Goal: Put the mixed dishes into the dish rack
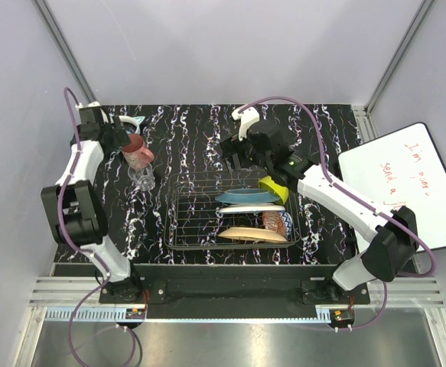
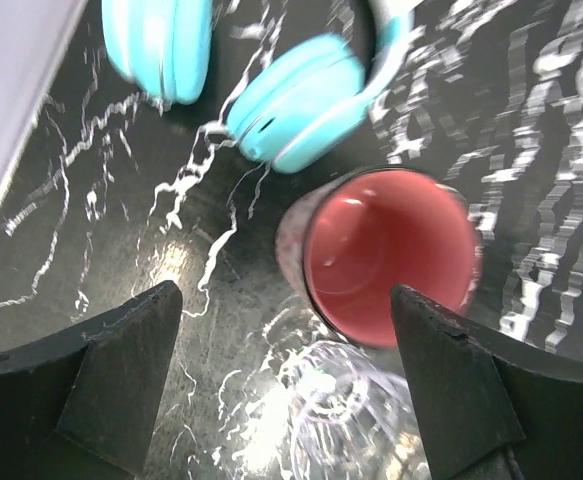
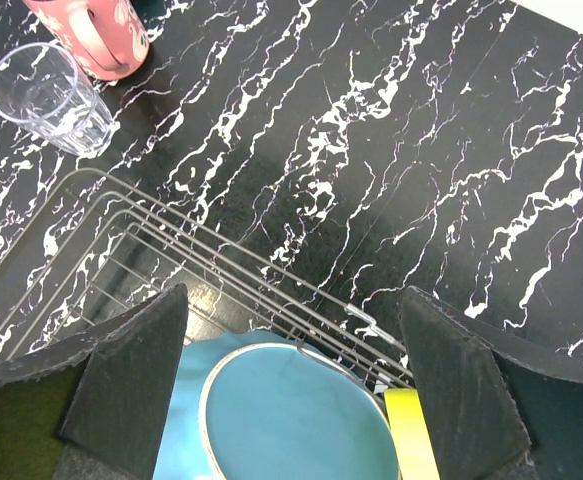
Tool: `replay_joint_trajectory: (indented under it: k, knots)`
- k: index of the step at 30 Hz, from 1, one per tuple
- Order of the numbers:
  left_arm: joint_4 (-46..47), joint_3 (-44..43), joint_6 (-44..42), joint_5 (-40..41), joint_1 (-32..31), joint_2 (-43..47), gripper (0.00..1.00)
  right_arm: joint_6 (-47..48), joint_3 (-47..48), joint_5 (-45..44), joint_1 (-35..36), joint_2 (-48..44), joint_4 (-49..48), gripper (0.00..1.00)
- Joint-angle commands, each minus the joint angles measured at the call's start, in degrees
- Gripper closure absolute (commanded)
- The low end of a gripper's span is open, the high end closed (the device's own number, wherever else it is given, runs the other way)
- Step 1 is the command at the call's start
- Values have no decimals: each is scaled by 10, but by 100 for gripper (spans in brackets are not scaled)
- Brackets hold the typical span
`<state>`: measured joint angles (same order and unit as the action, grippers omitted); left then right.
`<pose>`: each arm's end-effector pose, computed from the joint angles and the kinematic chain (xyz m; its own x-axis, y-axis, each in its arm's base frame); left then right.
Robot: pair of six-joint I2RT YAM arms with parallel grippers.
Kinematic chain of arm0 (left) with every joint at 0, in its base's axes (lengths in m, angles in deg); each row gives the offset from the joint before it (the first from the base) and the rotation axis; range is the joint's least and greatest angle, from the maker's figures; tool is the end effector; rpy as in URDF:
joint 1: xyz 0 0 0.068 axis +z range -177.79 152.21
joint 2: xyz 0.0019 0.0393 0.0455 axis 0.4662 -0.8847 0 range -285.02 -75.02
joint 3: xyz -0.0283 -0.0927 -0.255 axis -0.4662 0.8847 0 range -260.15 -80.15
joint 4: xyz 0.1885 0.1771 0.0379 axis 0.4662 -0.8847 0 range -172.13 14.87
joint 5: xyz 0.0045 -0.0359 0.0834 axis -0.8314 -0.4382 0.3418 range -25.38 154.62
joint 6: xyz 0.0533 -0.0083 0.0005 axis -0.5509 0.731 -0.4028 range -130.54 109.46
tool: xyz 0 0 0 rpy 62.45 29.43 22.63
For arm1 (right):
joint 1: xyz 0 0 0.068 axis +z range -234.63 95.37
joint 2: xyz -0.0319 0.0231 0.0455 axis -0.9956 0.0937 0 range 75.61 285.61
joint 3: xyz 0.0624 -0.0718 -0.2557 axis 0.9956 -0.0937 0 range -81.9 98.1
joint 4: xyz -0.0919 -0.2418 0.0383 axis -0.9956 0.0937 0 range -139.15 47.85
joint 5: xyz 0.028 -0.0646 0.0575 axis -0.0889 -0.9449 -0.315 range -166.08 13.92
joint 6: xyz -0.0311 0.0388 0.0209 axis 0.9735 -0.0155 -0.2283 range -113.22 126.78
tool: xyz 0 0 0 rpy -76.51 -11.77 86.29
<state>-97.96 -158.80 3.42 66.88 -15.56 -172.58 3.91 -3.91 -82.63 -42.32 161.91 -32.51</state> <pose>0.3786 0.0835 0.2796 -0.5733 -0.3708 -0.7306 -0.3902 0.9077 -0.1545 0.2641 0.2348 0.3547 -0.3413 -0.2432 -0.9080 -0.5757 0.8176 -0.0026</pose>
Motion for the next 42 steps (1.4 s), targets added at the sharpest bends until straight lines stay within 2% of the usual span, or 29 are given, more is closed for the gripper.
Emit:
replay_joint_trajectory:
  k: [1,4,9,13,14,17,23,25,26,28,29,38,42]
  knots:
    - [28,-35,8,56,-12,-47,12,-10,-3,-7,-4,-25,-2,7]
    - [24,-49,3,53,-15,-74,12,-12,-3,-11,-5,-25,0,7]
    - [23,-37,-9,32,-19,-89,18,-20,1,-10,-6,-22,3,7]
    - [21,-30,-14,-6,-19,-98,38,-23,-1,-9,-7,-22,4,7]
    - [21,-29,-14,-14,-23,-101,47,-23,-2,-10,-6,-23,3,7]
    - [18,-33,-18,-19,-31,-112,56,-25,-7,-12,-10,-28,5,7]
    - [11,-45,-24,-37,-55,-138,58,-29,-20,-11,-16,-35,9,8]
    - [4,-54,-30,-38,-62,-148,61,-29,-21,-10,-17,-37,8,8]
    - [3,-63,-31,-38,-68,-153,65,-29,-21,-8,-19,-37,8,8]
    - [-4,-73,-37,-46,-74,-164,91,-29,-21,-7,-20,-38,9,8]
    - [-7,-84,-39,-47,-80,-169,100,-29,-22,-5,-23,-39,9,8]
    - [-32,-148,-25,-124,-102,-138,100,-43,-31,14,-32,-35,11,12]
    - [-35,-164,26,-188,-113,-89,100,-70,-27,42,-49,-30,11,13]
